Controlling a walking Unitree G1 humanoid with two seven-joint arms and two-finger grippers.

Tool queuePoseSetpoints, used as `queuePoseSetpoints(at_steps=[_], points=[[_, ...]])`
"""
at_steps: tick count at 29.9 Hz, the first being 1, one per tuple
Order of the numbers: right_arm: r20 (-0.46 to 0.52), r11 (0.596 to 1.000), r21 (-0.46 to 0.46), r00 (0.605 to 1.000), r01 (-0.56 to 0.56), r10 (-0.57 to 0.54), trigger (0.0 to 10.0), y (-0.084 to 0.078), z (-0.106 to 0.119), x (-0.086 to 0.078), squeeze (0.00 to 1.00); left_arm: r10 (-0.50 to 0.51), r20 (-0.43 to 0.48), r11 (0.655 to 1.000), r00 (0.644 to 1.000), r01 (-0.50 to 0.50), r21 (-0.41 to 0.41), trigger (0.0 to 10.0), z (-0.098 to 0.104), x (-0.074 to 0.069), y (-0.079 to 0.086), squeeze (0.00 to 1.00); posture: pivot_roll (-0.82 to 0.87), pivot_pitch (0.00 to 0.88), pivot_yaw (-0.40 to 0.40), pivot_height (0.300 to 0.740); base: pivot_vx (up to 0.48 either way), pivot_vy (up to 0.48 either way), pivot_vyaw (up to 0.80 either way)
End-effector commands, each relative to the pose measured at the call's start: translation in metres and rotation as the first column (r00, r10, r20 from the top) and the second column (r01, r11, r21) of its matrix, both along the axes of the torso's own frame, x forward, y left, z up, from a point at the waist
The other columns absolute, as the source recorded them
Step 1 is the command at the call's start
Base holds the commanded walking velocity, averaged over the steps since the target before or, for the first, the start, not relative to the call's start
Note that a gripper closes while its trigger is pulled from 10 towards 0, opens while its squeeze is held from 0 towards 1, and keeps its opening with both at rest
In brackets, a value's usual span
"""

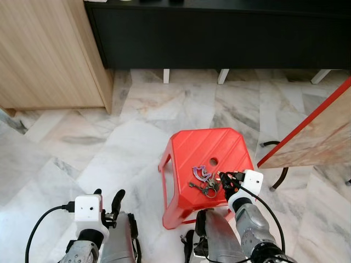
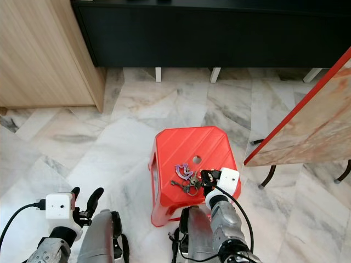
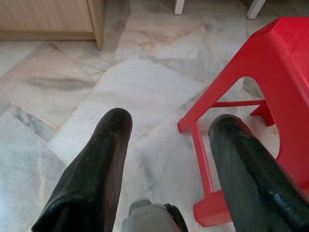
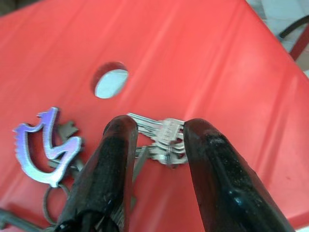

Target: Hang keys on a hook

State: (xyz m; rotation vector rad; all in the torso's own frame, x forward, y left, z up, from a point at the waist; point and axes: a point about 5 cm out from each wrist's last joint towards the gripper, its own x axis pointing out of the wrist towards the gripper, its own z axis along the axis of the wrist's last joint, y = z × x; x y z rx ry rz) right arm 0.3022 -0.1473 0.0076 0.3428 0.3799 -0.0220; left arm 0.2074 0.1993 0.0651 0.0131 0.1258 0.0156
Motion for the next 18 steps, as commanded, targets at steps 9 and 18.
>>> queuePoseSetpoints(at_steps=[9, 18], points=[[-0.092, 1.000, -0.014, 0.996, 0.020, -0.021, 10.0, -0.0055, -0.0125, -0.0087, 0.00, 0.008, -0.046, 1.000, 0.999, -0.008, -0.007, 10.0, -0.0092, -0.0098, -0.0010, 0.00, 0.07, 0.305, -0.143, 0.616, 0.000, 0.000, 0.00], [-0.105, 0.999, -0.031, 0.994, 0.013, -0.016, 10.0, -0.0060, -0.0144, -0.0103, 0.00, 0.013, -0.047, 1.000, 0.999, -0.013, -0.010, 10.0, -0.0096, -0.0103, -0.0013, 0.00, 0.07, 0.308, -0.145, 0.616, 0.000, 0.000, 0.00]])
